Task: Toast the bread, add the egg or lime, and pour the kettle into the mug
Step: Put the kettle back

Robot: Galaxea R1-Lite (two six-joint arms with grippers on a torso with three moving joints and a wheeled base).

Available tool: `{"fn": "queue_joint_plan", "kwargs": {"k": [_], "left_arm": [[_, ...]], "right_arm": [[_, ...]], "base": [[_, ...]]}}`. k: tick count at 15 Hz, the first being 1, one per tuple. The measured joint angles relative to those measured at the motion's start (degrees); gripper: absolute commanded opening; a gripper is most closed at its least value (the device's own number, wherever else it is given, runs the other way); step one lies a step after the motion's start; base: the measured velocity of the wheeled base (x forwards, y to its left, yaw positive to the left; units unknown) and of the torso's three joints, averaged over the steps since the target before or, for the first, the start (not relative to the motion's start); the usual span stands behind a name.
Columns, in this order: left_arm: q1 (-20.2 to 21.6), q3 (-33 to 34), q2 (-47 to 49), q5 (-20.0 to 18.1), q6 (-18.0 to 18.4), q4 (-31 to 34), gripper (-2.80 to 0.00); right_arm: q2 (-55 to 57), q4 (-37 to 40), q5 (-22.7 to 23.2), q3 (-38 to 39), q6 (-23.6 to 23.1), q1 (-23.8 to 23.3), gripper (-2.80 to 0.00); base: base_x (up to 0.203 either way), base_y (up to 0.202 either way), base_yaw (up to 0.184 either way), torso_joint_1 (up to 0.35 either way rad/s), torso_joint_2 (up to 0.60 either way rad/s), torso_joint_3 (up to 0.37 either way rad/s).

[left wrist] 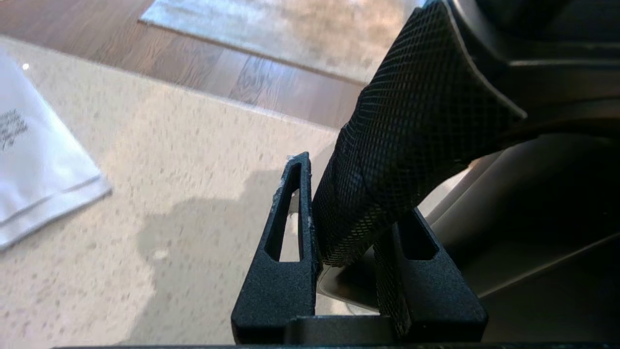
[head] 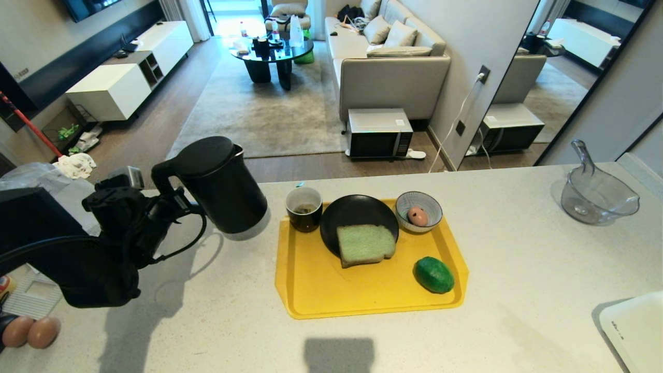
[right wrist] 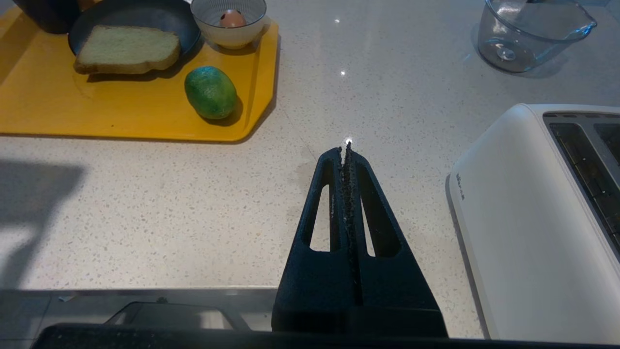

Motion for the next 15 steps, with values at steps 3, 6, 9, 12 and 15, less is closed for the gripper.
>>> {"fn": "queue_joint_plan", "kwargs": {"k": [3, 6, 9, 12, 15], "left_arm": [[0.0, 0.4, 1.5, 0.0, 1.3, 0.2, -2.8], [-0.2, 0.4, 2.5, 0.0, 5.5, 0.1, -2.8], [-0.2, 0.3, 2.9, -0.1, 7.5, 0.0, -2.8], [-0.2, 0.4, 3.3, -0.1, 7.7, 0.0, -2.8], [-0.2, 0.4, 3.4, -0.1, 7.6, 0.0, -2.8]], "right_arm": [[0.0, 0.0, 0.0, 0.0, 0.0, 0.0, -2.8], [0.0, 0.0, 0.0, 0.0, 0.0, 0.0, -2.8], [0.0, 0.0, 0.0, 0.0, 0.0, 0.0, -2.8], [0.0, 0.0, 0.0, 0.0, 0.0, 0.0, -2.8], [0.0, 0.0, 0.0, 0.0, 0.0, 0.0, -2.8]], "base": [[0.0, 0.0, 0.0, 0.0, 0.0, 0.0], [0.0, 0.0, 0.0, 0.0, 0.0, 0.0], [0.0, 0.0, 0.0, 0.0, 0.0, 0.0], [0.0, 0.0, 0.0, 0.0, 0.0, 0.0], [0.0, 0.0, 0.0, 0.0, 0.0, 0.0]]}}
